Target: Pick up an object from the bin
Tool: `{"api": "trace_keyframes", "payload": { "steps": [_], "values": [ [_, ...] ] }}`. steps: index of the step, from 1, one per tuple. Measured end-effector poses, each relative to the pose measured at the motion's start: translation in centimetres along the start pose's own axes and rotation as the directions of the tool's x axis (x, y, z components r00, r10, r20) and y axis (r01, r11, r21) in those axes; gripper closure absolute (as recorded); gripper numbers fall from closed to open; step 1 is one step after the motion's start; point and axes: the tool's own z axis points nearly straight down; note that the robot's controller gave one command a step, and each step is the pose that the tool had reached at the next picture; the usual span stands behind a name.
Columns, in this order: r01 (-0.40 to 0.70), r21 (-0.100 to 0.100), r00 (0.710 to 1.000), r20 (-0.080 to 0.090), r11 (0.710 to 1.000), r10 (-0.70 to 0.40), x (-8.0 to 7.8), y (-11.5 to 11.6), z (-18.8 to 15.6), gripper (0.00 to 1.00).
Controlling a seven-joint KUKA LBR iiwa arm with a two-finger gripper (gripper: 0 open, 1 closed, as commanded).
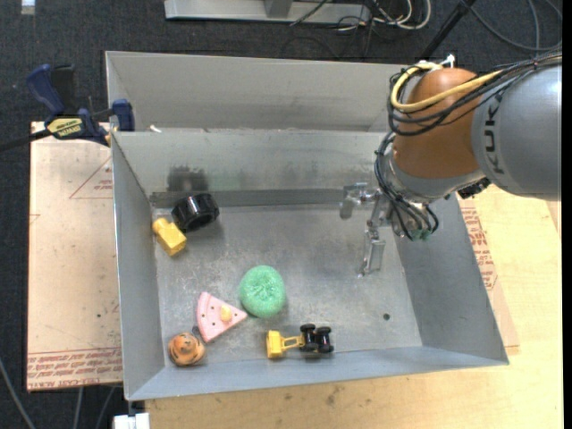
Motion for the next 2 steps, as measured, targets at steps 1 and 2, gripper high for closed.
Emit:
{"api": "trace_keyframes", "payload": {
  "steps": [1,2],
  "values": [
    [-0.046,-0.005,0.999,-0.007,0.999,0.046,0.8,2.5,5.6,0.0],
    [0.049,-0.004,0.999,-0.011,0.999,-0.049,-1.2,5.5,7.2,0.0]
  ]
}}
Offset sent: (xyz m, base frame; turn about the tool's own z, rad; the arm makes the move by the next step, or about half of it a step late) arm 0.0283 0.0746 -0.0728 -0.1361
